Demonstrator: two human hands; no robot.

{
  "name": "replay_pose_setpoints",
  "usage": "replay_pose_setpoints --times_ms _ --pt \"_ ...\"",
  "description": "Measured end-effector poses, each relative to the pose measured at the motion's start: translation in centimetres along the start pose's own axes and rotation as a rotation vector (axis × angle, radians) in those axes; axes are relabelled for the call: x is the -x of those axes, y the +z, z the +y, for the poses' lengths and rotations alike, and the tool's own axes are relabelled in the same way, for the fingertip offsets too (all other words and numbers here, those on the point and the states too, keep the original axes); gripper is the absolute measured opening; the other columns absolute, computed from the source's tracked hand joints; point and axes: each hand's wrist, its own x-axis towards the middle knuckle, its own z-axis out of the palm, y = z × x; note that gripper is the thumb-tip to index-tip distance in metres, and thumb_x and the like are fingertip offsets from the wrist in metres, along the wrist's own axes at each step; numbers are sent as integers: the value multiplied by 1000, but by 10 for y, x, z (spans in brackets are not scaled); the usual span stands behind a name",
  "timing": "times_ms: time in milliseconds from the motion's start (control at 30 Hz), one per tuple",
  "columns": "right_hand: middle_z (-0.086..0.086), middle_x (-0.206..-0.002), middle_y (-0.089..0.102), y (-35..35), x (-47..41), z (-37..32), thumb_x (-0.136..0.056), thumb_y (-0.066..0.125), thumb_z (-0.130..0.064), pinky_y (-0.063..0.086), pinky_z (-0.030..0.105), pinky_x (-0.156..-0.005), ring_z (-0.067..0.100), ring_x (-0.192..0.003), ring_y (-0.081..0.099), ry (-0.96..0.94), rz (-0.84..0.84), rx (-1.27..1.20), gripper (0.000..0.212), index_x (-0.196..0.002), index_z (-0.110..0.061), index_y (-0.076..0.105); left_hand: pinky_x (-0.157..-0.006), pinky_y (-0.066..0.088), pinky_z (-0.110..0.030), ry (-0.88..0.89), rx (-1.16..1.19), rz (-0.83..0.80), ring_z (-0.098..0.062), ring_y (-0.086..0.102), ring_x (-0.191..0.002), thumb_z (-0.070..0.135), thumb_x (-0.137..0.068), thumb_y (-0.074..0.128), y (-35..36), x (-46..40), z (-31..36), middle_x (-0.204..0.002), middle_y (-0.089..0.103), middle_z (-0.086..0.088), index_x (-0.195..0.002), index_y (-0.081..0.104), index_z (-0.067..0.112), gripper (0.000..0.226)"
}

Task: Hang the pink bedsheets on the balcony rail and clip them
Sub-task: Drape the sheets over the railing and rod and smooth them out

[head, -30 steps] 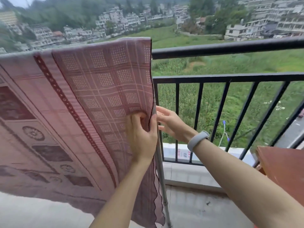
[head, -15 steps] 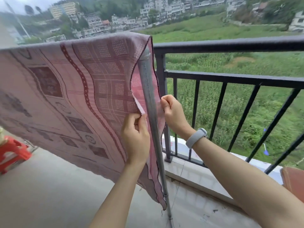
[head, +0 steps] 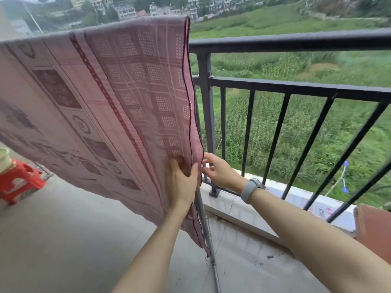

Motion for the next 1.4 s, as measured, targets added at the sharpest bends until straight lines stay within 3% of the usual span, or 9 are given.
replay_pose_setpoints --times_ms 100,233,433,567,800,1033,1133,1233,1400 --pt "3 -88 59 10 -4 2 -90 51 -5 40 8 -70 9 -77 52 26 40 -15 12 -95 -2 61 -58 29 -23 2 61 19 -31 56 -75 18 -85 60 -1 -8 -19 -84 65 -19 -91 60 -2 20" --pt "19 -76 59 14 -14 18 -92 45 -5 40 36 -63 26 -68 50 96 211 140 19 -81 6 55 -54 25 -28 -1 -18 -74 -25 35 -51 16 -88 56 -6 -3 -45 -49 44 -10 -58 42 5 35" --pt "18 -82 65 -35 -36 12 -91 41 -4 44 34 -55 25 -64 56 -53 695 343 17 -92 1 58 -61 32 -26 33 63 304 -25 51 -71 8 -88 45 -24 -20 -40 -79 60 -12 -92 56 -1 15" --pt "15 -82 63 -18 -31 25 -90 43 -7 43 37 -58 36 -73 59 -35 209 560 10 -85 -4 51 -55 33 -36 143 -205 -269 -39 53 -65 9 -92 45 -15 1 -50 -54 42 -7 -82 54 -7 21" --pt "20 -81 63 -47 -49 15 -92 39 -6 31 31 -55 34 -68 55 -7 510 475 15 -88 -2 54 -72 35 -22 -45 64 349 -30 57 -91 -7 -85 33 -63 -30 -57 -102 64 -21 -109 56 2 34" --pt "20 -90 63 -58 -50 10 -93 36 -9 32 32 -57 36 -74 58 114 530 594 19 -91 -3 54 -68 45 -37 137 -173 211 -37 60 -81 4 -83 57 -81 -25 -90 -92 64 -18 -100 61 1 18" --pt "24 -97 59 -61 -64 19 -94 30 -7 52 38 -46 30 -56 65 276 467 152 20 -85 -6 48 -66 45 -38 57 -227 180 -38 59 -79 12 -79 67 -87 -24 -96 -88 64 -17 -95 60 1 20" --pt "30 -106 54 -41 -61 20 -98 25 -11 58 43 -59 31 -65 68 355 377 -264 25 -78 -13 39 -67 42 -39 -65 -295 -1 -42 55 -81 15 -84 61 -71 -2 -94 -88 60 -22 -93 58 0 18" --pt "21 -96 64 -16 -41 30 -98 35 -17 56 46 -73 26 -78 68 278 259 -107 20 -81 -11 44 -67 34 -32 -259 -294 -66 -41 55 -87 14 -89 53 -44 39 -110 -91 59 -26 -86 56 -5 19"
